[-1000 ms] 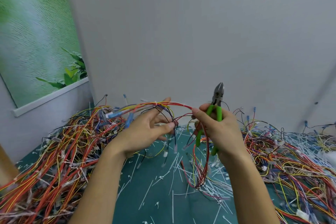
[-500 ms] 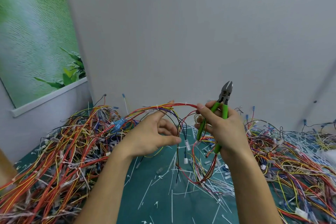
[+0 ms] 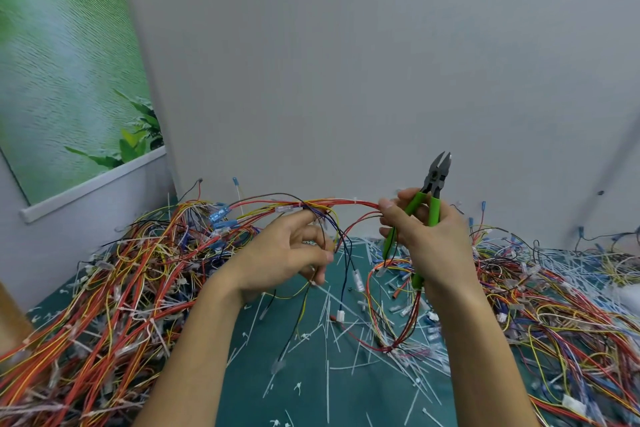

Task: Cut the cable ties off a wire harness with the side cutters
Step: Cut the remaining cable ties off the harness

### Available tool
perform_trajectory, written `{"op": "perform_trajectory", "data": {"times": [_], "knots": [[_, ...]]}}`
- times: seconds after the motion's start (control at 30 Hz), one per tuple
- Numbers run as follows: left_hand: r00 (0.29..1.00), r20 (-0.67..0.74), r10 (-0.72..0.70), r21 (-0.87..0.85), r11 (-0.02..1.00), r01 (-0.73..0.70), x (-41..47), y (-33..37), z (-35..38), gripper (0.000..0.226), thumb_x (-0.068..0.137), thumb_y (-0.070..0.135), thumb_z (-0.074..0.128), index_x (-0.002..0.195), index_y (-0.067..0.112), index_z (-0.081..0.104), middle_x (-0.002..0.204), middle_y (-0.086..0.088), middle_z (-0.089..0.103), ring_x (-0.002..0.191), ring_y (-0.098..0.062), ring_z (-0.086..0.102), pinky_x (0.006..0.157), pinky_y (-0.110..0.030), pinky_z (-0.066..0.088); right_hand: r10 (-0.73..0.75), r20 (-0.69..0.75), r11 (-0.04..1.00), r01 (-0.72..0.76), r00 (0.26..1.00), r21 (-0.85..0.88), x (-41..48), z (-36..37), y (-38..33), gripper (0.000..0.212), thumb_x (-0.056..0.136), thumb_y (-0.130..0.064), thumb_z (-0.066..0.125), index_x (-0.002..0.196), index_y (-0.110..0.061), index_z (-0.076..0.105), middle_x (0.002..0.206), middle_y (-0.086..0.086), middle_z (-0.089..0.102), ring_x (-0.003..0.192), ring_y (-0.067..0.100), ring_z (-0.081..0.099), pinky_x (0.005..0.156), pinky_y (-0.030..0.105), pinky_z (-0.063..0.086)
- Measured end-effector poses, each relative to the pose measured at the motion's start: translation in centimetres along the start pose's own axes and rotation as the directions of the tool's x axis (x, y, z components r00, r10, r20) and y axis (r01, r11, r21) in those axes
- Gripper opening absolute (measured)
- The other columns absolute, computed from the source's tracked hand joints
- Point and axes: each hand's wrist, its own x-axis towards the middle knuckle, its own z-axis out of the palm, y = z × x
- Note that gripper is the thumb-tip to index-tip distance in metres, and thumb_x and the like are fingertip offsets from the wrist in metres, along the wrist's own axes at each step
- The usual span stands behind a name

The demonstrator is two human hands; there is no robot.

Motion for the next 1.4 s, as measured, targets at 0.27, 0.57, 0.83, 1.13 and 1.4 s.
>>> {"op": "perform_trajectory", "data": {"times": [0.27,0.57,0.83,1.13,1.4], "knots": [[1.000,0.022,-0.011,-0.075,0.997,0.012,0.3,-0.4,0.2,0.010,0.100,0.000,0.055,0.105,-0.005,0.049,0.091,-0.008,0.061,0.063,-0.021,0.058,0.035,-0.019,0.036,-0.265,0.017,0.830,0.237,0.964,-0.505,-0.2,0.3,0.4,0.021,0.089,-0.034,0.079,0.094,-0.024,0.061,0.080,-0.011,0.064,0.068,-0.002,0.060,0.058,0.012,0.047],[0.986,-0.163,0.042,-0.467,0.877,-0.115,1.0,0.0,0.3,0.022,0.094,-0.006,0.056,0.116,-0.003,0.055,0.095,-0.011,0.063,0.075,-0.019,0.065,0.049,-0.022,0.047,-0.123,0.091,0.927,0.148,0.988,-0.346,-0.6,-0.3,-1.2,0.018,0.094,-0.039,0.073,0.087,-0.024,0.066,0.072,-0.011,0.063,0.064,0.002,0.056,0.061,0.020,0.051],[0.986,-0.164,-0.003,-0.562,0.822,-0.091,1.1,0.3,0.4,0.056,0.081,-0.007,0.054,0.136,-0.011,0.047,0.096,-0.013,0.062,0.072,-0.014,0.068,0.043,-0.017,0.035,-0.106,0.363,0.955,0.196,0.926,-0.222,-3.3,1.0,-4.0,0.027,0.081,-0.045,0.083,0.087,-0.025,0.067,0.080,0.002,0.075,0.076,0.027,0.071,0.068,0.038,0.059],[0.989,-0.035,-0.145,-0.761,0.645,0.068,0.8,0.6,-0.9,0.046,0.080,-0.008,0.036,0.124,0.000,0.042,0.074,-0.009,0.059,0.041,-0.004,0.043,0.024,-0.011,0.020,-0.035,0.321,0.810,0.215,0.946,-0.546,-2.8,1.6,-2.3,0.021,0.084,-0.046,0.082,0.091,-0.030,0.071,0.072,-0.016,0.068,0.064,-0.001,0.061,0.054,0.009,0.045],[0.980,-0.123,-0.158,-0.841,0.540,-0.019,1.6,0.7,0.7,0.050,0.072,-0.009,0.040,0.121,-0.005,0.051,0.082,-0.009,0.052,0.053,-0.009,0.045,0.032,-0.014,0.027,0.039,0.377,0.923,0.112,0.925,-0.369,-3.0,1.6,-3.3,0.049,0.077,-0.064,0.077,0.086,-0.017,0.067,0.077,0.016,0.066,0.064,0.015,0.057,0.063,0.034,0.051]]}}
